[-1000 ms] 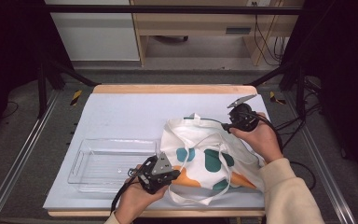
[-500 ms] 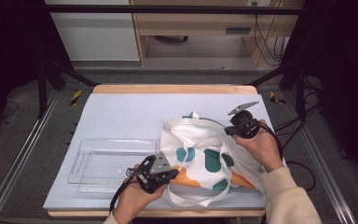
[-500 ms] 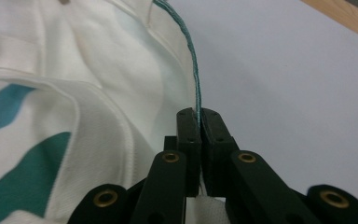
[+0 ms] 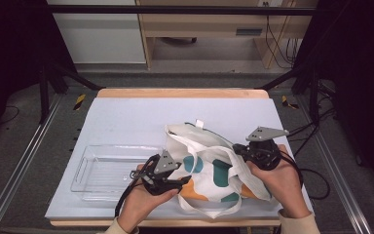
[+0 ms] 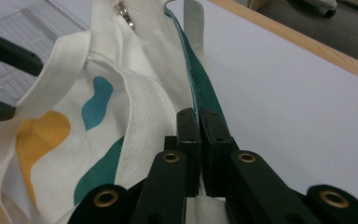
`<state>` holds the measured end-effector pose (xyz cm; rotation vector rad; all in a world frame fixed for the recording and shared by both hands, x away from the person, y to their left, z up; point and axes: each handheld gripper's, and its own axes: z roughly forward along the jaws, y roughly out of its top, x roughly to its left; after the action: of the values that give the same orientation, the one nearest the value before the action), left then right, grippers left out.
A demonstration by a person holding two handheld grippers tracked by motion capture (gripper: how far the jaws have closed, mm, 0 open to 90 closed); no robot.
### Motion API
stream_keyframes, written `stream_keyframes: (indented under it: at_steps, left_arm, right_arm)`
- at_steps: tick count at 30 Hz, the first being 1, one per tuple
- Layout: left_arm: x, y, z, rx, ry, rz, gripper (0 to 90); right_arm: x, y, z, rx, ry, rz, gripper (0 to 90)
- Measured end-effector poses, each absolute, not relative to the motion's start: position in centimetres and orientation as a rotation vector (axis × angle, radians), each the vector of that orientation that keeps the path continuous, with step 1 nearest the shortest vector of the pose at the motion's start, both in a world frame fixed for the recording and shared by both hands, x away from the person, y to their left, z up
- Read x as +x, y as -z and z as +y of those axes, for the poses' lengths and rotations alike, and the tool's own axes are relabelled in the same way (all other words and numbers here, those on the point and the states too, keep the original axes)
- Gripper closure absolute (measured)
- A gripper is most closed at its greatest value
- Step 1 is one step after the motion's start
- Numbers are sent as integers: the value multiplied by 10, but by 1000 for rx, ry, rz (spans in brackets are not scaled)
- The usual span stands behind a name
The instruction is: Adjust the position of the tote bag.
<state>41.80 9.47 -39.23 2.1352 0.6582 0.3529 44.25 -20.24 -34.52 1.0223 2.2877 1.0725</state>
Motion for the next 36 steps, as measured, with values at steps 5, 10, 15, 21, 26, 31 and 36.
stream_keyframes:
  at_steps: [5,10,15,21,26,31,36]
  left_arm:
    - [420,381,86,2110,-353,655,416]
    - [412,370,86,2110,-376,638,410]
    - [421,357,88,2094,-421,670,399]
    - [438,345,77,2093,-470,675,369]
    - [440,352,68,2132,-469,654,330]
    - [439,364,67,2154,-461,663,307]
    - [432,374,76,2141,-499,701,279]
  right_arm:
    - [429,348,-203,997,-1108,2270,878]
    - [425,348,-204,982,-1126,2270,877]
    - [423,348,-202,973,-1122,2276,877]
    - [418,345,-204,967,-1134,2274,877]
    - [415,344,-205,961,-1144,2281,877]
    - [412,342,-205,954,-1143,2281,877]
    - [411,342,-205,946,-1139,2290,877]
